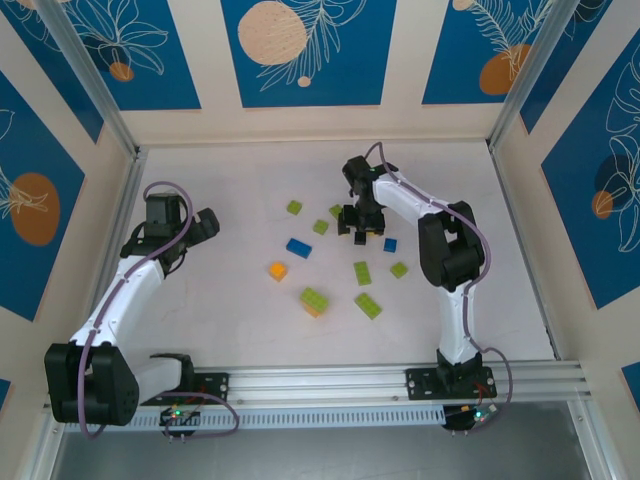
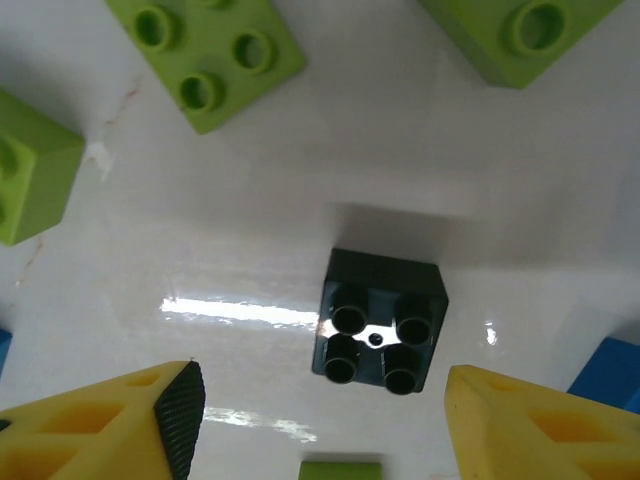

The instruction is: Assemble a carrot with lego

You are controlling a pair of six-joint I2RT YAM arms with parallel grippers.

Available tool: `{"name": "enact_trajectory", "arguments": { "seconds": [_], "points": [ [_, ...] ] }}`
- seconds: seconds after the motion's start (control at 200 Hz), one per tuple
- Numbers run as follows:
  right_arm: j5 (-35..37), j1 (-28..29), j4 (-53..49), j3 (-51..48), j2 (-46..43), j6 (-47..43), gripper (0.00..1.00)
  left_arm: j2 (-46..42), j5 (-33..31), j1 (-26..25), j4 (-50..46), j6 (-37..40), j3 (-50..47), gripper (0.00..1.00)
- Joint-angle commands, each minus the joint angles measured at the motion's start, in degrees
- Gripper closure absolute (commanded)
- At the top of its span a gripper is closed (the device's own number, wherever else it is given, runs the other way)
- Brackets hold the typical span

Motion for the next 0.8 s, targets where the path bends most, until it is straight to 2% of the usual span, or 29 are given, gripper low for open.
{"name": "enact_trajectory", "arguments": {
  "seconds": [0.0, 0.19, 0.45, 0.795],
  "points": [
    [-1.7, -0.5, 1.1, -1.2, 0.5, 1.8, 0.34, -0.6, -0.5, 0.5, -0.8, 0.2, -0.2, 0.0],
    [-2.5, -0.9, 1.8, -1.9, 1.3, 1.8, 0.34, 0.0, -0.3, 0.5, -0.5, 0.2, -0.1, 0.0],
    [-3.0, -1.1, 2.4, -2.0, 3.0, 1.7, 0.4, 0.1, -0.5, 0.5, -0.6, 0.2, -0.2, 0.0],
    [-2.8, -1.5, 3.3, -3.5, 2.4, 1.6, 0.52, 0.6, -0.4, 0.5, -0.3, 0.2, -0.2, 0.0]
  ]
}}
